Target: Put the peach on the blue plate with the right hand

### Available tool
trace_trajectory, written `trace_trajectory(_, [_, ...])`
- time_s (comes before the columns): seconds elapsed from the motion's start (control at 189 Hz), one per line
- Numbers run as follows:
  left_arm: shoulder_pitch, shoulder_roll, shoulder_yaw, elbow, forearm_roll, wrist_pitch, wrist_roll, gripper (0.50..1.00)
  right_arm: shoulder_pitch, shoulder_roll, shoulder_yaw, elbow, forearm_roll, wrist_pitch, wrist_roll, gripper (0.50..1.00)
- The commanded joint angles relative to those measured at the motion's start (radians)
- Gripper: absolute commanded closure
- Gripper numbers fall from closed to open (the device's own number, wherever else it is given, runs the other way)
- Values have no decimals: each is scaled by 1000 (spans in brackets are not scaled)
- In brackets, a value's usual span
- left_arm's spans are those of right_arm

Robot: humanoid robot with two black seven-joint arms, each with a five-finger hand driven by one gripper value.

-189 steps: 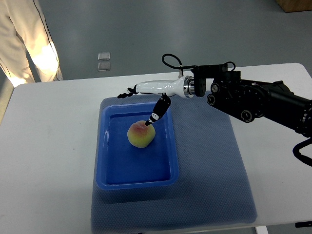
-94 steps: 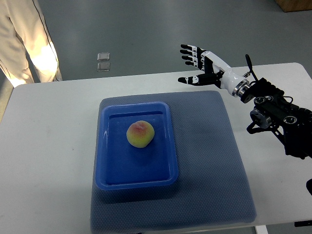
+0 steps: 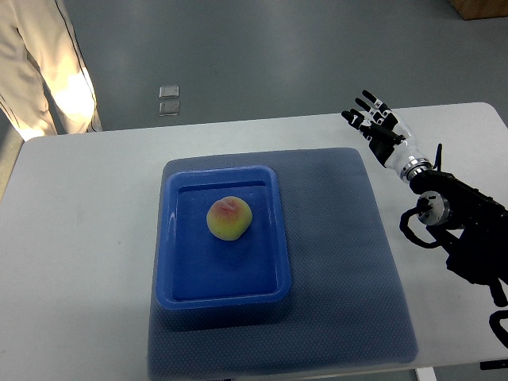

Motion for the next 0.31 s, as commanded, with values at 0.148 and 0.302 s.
trace_trajectory(0.148, [0, 0, 0, 0, 0, 0, 0, 500, -3, 34, 10, -9, 3, -29, 32, 570])
trace_trajectory(0.302, [0, 0, 0, 0, 0, 0, 0, 500, -6, 34, 9, -9, 2, -45, 126, 570])
